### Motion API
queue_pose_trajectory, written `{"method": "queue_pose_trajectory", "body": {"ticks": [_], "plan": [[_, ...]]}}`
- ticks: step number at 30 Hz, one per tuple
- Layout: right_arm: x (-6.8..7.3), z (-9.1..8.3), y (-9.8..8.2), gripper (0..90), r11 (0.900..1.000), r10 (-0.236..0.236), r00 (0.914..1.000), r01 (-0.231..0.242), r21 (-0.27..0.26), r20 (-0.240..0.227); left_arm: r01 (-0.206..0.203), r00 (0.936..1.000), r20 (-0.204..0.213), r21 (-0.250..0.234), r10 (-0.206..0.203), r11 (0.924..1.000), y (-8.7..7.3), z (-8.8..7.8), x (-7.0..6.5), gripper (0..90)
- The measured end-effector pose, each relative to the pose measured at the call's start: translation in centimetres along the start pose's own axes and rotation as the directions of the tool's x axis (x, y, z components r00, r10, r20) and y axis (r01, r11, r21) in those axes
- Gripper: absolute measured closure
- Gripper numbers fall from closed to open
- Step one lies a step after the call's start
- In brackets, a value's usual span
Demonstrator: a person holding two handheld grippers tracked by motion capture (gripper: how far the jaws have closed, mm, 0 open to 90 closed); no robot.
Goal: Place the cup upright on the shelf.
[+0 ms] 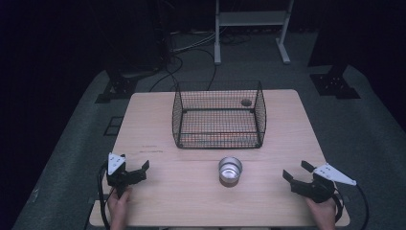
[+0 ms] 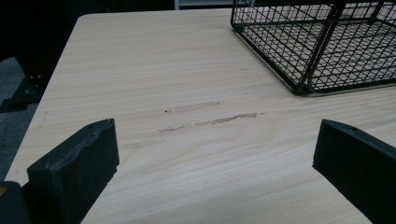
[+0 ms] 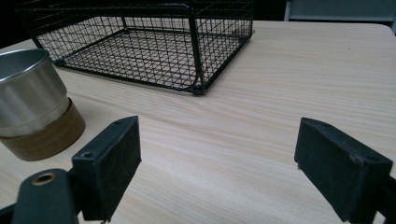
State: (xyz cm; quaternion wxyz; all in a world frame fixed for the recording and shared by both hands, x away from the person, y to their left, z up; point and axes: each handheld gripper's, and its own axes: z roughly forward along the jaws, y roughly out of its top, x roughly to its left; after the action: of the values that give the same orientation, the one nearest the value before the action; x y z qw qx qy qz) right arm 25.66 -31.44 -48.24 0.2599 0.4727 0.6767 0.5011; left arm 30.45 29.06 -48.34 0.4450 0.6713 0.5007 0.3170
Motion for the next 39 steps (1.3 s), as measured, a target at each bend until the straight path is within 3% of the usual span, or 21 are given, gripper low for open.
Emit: {"method": "queue_pose_trajectory", "body": {"ticks": [18, 27, 39], "plan": [[1.8, 0.5, 0.8, 13.8, 0.998, -0.057, 0.9973, 0.057, 0.002, -0.047, -0.013, 0.9999, 0.004, 0.005, 0.013, 0.9999, 0.0, 0.0, -0.2, 0.0], [3.7, 1.4, 1.7, 13.8, 0.990, -0.132, 0.9846, 0.137, 0.037, -0.114, -0.011, 0.9999, 0.002, 0.005, 0.011, 0.9999, 0.0, 0.0, -0.2, 0.0], [5.6, 2.5, 2.1, 13.3, 0.975, -0.181, 0.9610, 0.204, 0.091, -0.209, -0.008, 1.0000, 0.002, 0.007, 0.008, 0.9999, 0.0, -0.1, -0.1, 0.0]]}}
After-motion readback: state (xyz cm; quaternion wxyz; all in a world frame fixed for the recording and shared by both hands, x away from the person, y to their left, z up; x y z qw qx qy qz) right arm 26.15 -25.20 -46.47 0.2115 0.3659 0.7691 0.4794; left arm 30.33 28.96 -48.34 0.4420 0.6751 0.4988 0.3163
